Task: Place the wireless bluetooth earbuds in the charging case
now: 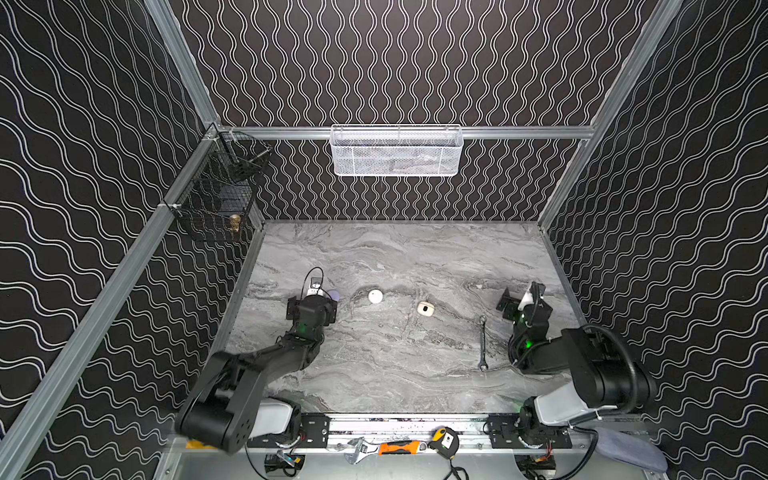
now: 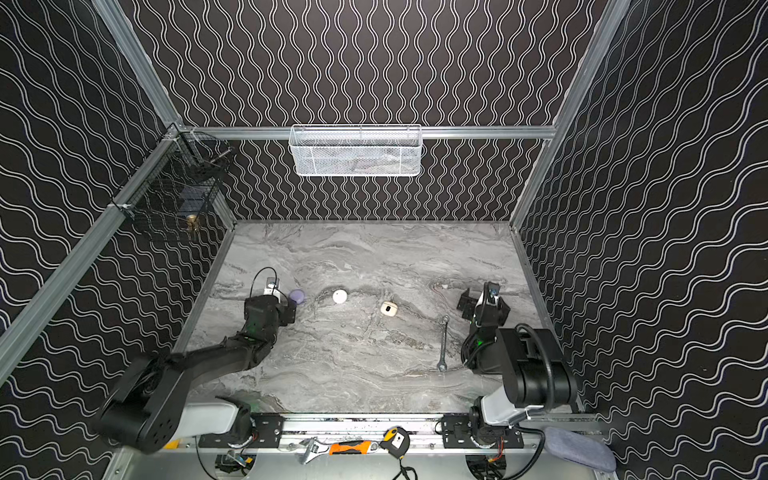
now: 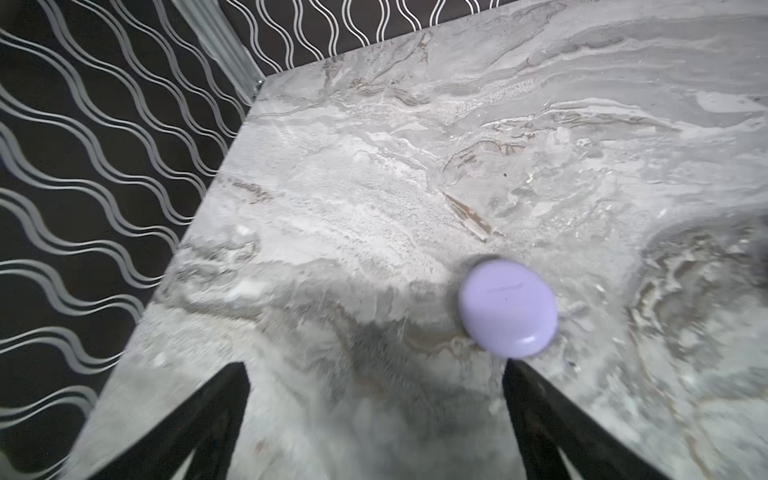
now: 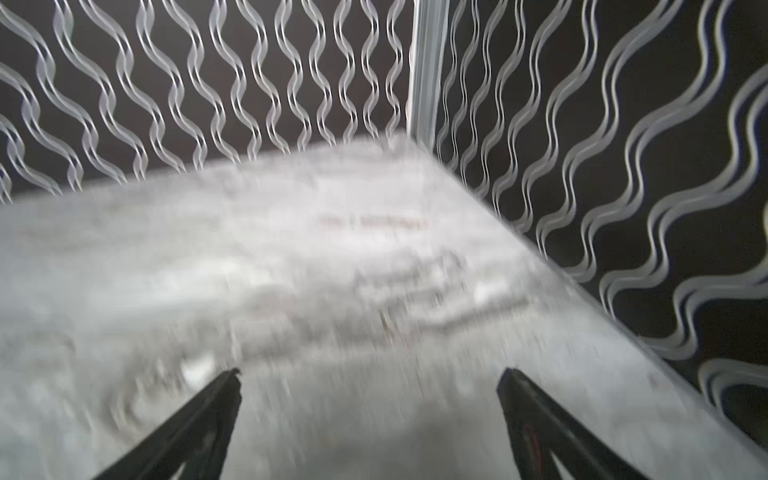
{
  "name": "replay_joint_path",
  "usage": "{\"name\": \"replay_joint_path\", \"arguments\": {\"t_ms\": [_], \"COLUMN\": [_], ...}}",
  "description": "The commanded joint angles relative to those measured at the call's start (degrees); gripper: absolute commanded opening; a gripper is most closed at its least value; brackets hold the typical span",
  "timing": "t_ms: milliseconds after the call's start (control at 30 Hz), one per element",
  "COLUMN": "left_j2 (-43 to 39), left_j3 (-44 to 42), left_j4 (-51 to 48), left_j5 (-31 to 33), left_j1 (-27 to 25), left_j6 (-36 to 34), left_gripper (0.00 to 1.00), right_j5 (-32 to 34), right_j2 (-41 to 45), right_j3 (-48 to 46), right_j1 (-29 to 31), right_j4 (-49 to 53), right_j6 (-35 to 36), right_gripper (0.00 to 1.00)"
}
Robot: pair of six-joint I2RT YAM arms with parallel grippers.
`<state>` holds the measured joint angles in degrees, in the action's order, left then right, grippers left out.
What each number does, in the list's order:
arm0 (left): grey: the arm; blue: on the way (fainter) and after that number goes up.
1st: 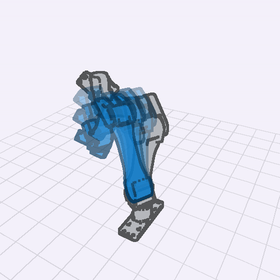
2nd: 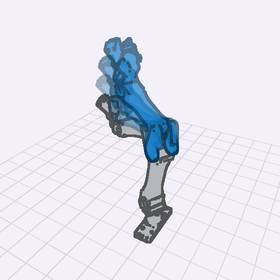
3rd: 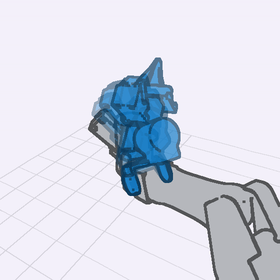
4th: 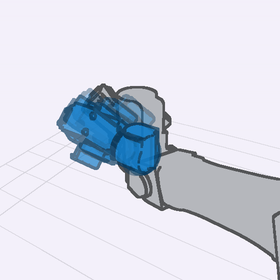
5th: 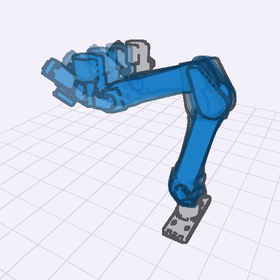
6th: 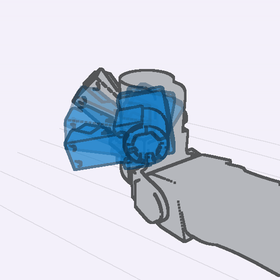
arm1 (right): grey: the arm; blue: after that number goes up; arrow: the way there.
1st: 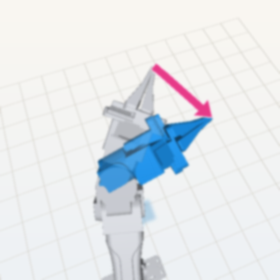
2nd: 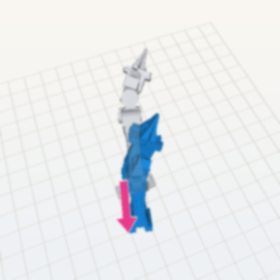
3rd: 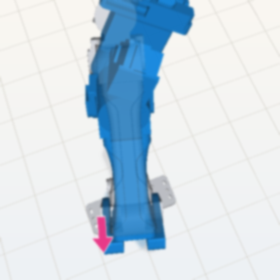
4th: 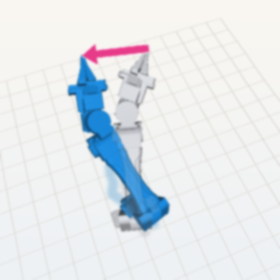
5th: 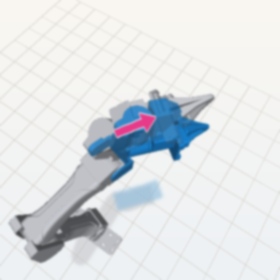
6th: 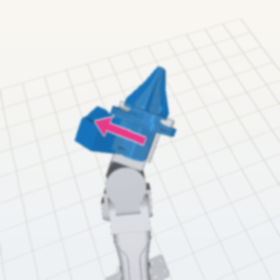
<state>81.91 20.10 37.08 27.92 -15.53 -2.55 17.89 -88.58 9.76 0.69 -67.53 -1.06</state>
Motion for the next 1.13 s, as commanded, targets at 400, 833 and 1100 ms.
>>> {"name": "replay_joint_path", "arguments": {"t_ms": [400,833,1100], "left_j2": [13.18,13.46,13.63], "left_j3": [0.88,0.97,0.99], "left_j4": [22.85,22.66,22.82], "left_j5": [-15.15,-16.33,-16.66], "left_j1": [11.05,10.87,10.61], "left_j6": [-0.02,-0.61,-1.07], "left_gripper": [0.99,0.99,0.99], "right_j5": [-1.67,-1.44,-2.14], "right_j2": [-0.29,-0.2,-0.22], "right_j3": [3.69,3.6,4.14], "right_j1": [0.18,0.18,0.1], "right_j4": [-4.66,-4.67,-3.54], "right_j6": [0.51,0.61,0.11], "right_gripper": [1.0,1.0,1.0]}}
